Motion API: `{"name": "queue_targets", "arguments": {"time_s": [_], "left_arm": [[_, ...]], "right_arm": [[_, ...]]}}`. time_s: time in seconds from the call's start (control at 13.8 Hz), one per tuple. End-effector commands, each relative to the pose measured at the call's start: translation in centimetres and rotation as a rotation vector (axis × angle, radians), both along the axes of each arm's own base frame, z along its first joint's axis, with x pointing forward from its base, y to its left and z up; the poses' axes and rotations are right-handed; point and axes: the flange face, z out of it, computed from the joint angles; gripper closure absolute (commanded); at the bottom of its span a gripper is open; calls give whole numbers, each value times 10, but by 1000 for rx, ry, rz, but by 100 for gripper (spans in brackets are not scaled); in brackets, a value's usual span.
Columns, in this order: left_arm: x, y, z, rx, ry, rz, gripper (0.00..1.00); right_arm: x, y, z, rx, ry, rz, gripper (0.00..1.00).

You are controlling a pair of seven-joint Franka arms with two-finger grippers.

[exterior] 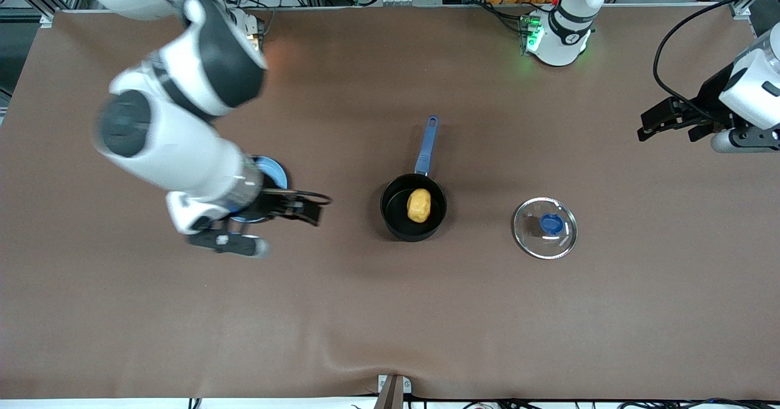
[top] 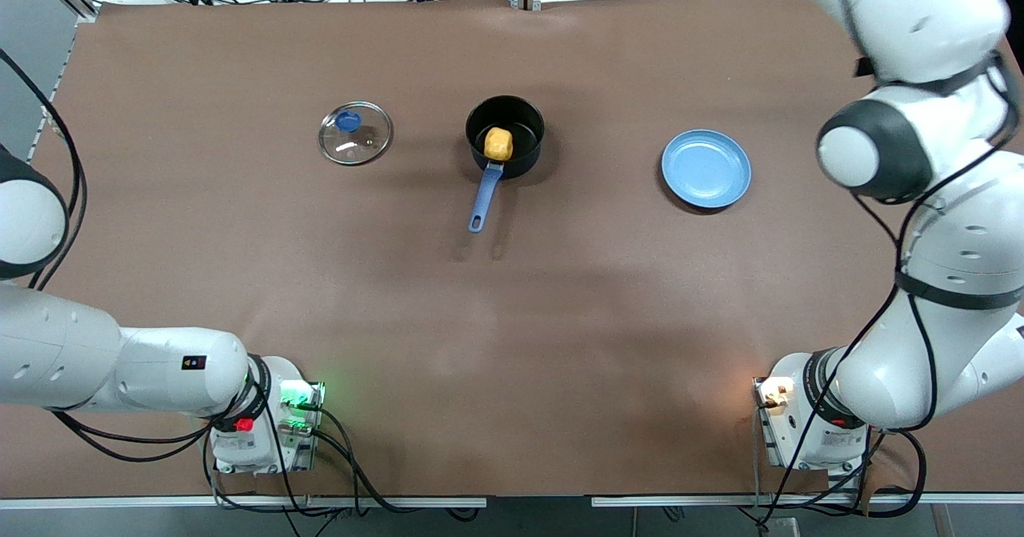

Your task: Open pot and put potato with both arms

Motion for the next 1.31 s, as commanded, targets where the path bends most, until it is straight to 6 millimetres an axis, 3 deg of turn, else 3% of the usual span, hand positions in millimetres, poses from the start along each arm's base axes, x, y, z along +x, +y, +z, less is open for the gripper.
{"name": "queue_targets", "arguments": {"time_s": [0.0,0.29,0.44,0.65,1.02,1.24], "left_arm": [[9,11,-1,0,-4,-36,0],[6,0,4,2,-15,-54,0],[8,-5,6,4,-33,-63,0],[8,-16,5,5,-40,-67,0],[6,-16,8,5,-44,-61,0],[5,-18,8,5,-37,-36,0]], "right_arm": [[-10,-37,38,-13,-19,31,0],[-24,-112,77,-94,-52,288,0],[-31,-160,93,-186,-37,280,0],[-55,-215,97,-253,7,367,0],[-112,-240,101,-287,-3,321,0],[-142,-235,104,-281,-9,331,0]]}}
